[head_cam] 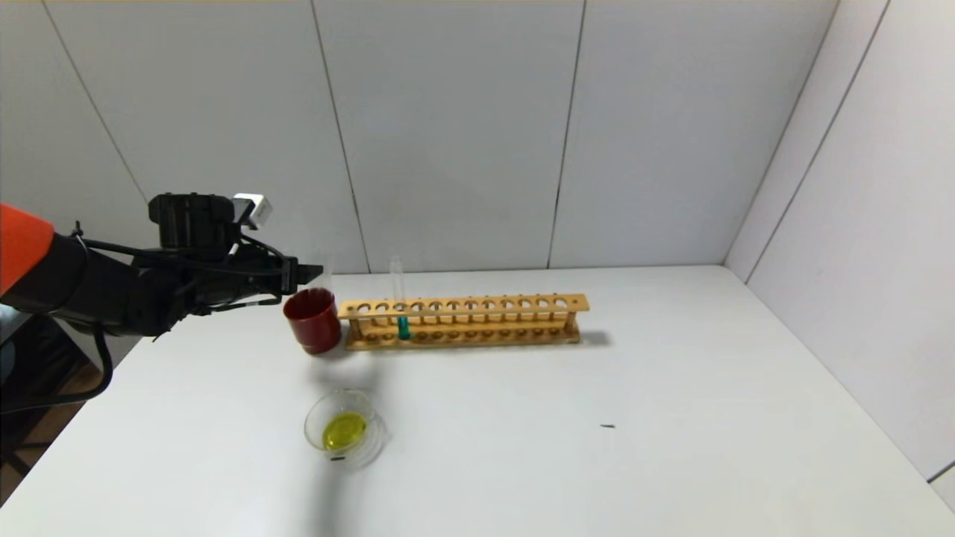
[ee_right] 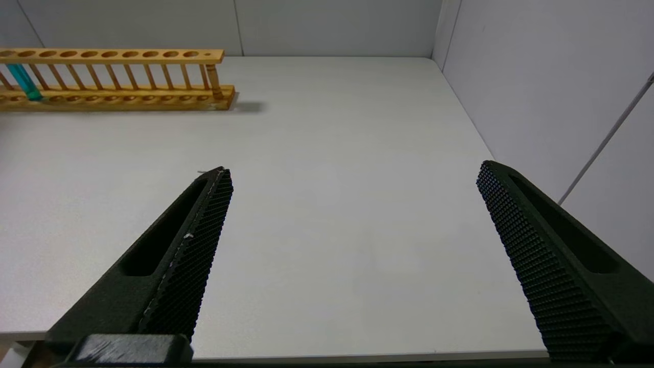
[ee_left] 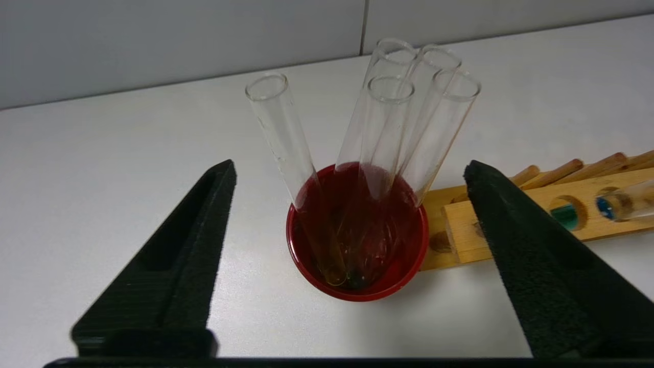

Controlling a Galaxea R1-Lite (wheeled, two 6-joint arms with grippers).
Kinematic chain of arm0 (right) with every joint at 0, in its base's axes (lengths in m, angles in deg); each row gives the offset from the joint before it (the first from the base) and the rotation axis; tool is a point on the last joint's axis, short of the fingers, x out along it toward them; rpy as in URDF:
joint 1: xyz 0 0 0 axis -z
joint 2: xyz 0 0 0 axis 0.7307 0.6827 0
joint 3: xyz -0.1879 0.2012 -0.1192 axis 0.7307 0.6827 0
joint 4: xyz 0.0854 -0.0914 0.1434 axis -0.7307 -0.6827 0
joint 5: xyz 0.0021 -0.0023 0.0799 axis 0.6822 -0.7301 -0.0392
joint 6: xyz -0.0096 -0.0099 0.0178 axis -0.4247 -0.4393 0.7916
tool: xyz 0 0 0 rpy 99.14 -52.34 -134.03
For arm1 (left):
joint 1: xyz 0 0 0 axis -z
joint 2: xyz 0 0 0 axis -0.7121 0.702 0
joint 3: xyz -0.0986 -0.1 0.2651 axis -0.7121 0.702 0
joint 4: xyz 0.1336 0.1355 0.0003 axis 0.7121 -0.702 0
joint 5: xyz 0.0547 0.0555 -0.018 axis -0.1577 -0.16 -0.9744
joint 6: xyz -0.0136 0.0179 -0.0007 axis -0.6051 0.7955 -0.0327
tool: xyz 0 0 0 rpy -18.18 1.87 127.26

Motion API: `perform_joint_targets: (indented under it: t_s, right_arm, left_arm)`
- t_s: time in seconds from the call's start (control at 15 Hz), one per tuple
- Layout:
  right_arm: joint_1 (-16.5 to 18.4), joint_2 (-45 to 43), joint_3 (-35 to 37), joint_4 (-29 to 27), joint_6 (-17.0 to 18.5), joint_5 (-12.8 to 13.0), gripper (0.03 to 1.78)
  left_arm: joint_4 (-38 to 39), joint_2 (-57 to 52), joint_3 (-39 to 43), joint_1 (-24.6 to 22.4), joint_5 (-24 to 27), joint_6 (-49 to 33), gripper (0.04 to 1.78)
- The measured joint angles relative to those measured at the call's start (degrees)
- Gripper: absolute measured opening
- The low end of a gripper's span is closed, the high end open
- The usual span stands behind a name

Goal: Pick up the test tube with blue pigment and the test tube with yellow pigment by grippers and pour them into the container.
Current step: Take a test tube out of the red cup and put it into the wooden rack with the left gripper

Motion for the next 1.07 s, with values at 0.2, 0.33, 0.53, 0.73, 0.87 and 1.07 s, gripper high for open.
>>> perform_joint_targets:
  t_s: [0.2, 0.33, 0.53, 0.73, 0.87, 1.07]
  right_arm:
    - [0.00, 0.00, 0.00, -0.02, 0.00, 0.00, 1.75]
    - [0.00, 0.00, 0.00, 0.00, 0.00, 0.00, 1.75]
    - [0.00, 0.00, 0.00, 0.00, 0.02, 0.00, 1.75]
    - [0.00, 0.00, 0.00, 0.00, 0.02, -0.02, 1.75]
    - [0.00, 0.00, 0.00, 0.00, 0.00, -0.02, 1.75]
    - [0.00, 0.00, 0.00, 0.00, 0.00, 0.00, 1.75]
  left_arm:
    - [-1.66, -4.83, 0.41, 0.45, 0.00, 0.04, 1.75]
    - [-4.36, -8.80, 1.02, 2.32, 0.06, -0.11, 1.75]
    - [-5.30, -13.90, 4.90, 7.75, 0.04, -0.55, 1.75]
    - [-5.16, -16.06, 9.23, 12.87, -0.24, -1.35, 1.75]
    - [-4.30, -16.38, 10.83, 15.66, -0.27, -2.88, 1.75]
    - [-2.82, -15.10, 11.54, 18.36, -0.35, -3.55, 1.75]
